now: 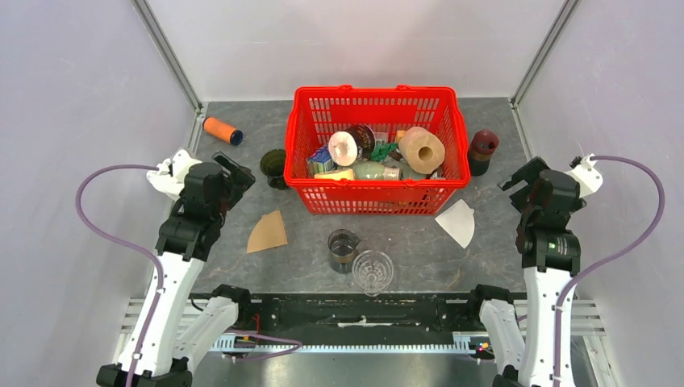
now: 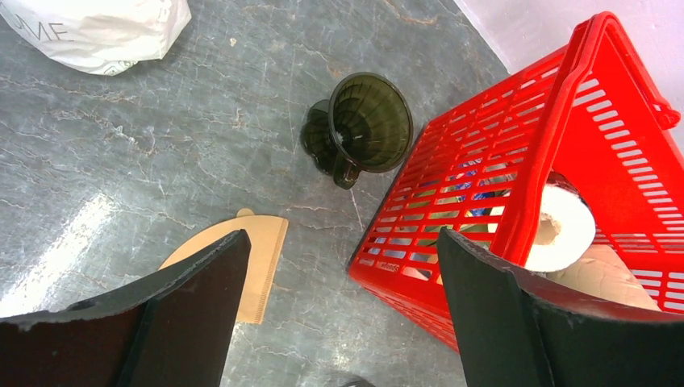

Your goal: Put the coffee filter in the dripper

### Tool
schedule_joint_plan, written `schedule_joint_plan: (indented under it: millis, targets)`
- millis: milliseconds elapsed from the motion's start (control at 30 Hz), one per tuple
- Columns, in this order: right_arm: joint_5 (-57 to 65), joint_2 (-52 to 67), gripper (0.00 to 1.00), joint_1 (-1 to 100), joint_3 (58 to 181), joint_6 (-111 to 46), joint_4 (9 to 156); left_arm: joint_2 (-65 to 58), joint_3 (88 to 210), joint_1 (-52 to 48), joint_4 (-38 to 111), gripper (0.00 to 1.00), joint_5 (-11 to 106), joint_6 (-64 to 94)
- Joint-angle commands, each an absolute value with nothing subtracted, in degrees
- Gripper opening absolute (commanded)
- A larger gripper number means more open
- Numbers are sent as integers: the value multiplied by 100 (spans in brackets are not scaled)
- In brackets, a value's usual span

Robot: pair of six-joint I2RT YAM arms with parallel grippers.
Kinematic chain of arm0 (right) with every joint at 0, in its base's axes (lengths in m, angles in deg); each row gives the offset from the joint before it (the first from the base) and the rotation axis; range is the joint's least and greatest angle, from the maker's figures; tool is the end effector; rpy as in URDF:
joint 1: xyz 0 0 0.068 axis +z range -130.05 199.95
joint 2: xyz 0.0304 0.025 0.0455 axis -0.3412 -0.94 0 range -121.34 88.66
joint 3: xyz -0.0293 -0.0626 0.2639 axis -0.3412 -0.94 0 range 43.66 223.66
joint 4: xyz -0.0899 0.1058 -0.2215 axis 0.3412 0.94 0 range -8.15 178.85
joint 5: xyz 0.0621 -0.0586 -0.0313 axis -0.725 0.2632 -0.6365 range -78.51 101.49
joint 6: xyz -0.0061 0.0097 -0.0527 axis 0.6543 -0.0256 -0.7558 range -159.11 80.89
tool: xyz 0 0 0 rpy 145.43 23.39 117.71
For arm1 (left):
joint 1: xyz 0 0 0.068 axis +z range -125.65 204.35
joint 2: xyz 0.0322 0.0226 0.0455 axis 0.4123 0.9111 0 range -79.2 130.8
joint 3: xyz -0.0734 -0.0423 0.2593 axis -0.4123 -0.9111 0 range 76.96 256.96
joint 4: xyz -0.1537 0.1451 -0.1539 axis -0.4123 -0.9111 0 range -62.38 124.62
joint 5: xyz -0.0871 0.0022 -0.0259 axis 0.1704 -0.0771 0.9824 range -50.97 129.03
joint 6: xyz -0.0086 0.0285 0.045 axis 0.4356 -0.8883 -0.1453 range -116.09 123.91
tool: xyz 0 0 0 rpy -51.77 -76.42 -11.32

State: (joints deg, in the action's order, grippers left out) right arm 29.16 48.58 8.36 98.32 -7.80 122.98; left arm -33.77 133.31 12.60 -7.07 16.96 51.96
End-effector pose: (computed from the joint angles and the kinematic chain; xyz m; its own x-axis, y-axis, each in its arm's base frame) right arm 0.1316 -0.0382 0.3549 -0.1364 0.5334 -0.8348 0.6183 0.7042 0.3490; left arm 0.1553 -0.0187 0.3521 -0.2401 -0.6541 -0.7173 -0.4577 0.7279 -0.5106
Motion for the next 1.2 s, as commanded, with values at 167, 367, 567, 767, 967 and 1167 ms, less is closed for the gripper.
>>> schedule_joint_plan:
  millis: [167, 367, 567, 767, 967, 1167]
  targets:
    - [3024, 5763, 97, 828, 9119, -649, 11673, -3462, 13143, 1239, -866, 93, 1919, 5034]
    - [2933, 6095, 97, 831, 8744, -640, 11290, -3380, 12831, 1239, -501, 93, 1919, 5175]
    - [2298, 5541, 97, 833, 8882, -814, 11358, -3749, 12032, 1239, 471, 94, 1911, 5381]
    - [1643, 4605, 97, 827, 9291, -852, 11678, -3644, 11743, 1239, 676, 94, 1803, 5409]
    - [1171, 4414, 97, 831, 9496, -793, 12302, -3532, 11305, 1239, 1300, 94, 1918, 5409]
    - [737, 4457, 97, 828, 9518, -894, 13390, -3362, 11146, 1239, 1586, 94, 2008, 5436]
